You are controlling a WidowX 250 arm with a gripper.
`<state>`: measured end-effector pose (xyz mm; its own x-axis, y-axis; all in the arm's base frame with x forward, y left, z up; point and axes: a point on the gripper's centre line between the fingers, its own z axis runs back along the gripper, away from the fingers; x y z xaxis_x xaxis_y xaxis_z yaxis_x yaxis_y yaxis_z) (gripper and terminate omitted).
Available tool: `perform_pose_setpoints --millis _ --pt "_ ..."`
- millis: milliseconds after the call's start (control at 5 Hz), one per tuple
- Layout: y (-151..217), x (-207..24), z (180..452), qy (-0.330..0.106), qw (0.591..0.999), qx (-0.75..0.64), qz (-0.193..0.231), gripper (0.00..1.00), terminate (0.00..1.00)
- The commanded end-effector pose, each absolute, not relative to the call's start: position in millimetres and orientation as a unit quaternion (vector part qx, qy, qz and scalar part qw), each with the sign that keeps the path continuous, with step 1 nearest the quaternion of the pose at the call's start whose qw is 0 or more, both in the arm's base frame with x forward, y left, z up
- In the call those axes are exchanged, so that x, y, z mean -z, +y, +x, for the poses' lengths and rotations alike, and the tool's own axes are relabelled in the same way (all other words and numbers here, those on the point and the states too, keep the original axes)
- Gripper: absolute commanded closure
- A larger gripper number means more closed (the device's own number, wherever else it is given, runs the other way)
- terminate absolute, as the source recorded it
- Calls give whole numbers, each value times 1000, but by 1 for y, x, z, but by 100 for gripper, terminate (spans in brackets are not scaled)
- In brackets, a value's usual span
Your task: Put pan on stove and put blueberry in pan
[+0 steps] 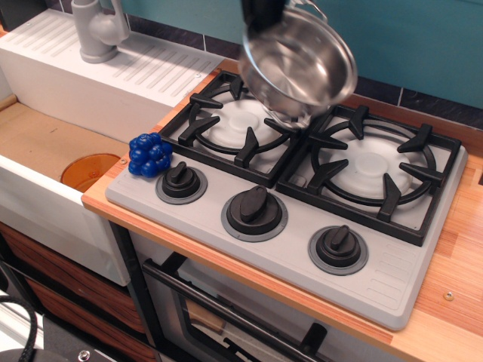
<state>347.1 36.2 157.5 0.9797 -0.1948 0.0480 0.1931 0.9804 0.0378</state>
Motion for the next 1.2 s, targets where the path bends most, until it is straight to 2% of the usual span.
perform_pose_setpoints --millis 0,800,1000 --pt "70 -165 353 -59 993 104 19 100 0" --pt "97 -113 371 -80 991 111 -11 100 0" --pt "98 -111 372 -88 989 115 -11 0 0"
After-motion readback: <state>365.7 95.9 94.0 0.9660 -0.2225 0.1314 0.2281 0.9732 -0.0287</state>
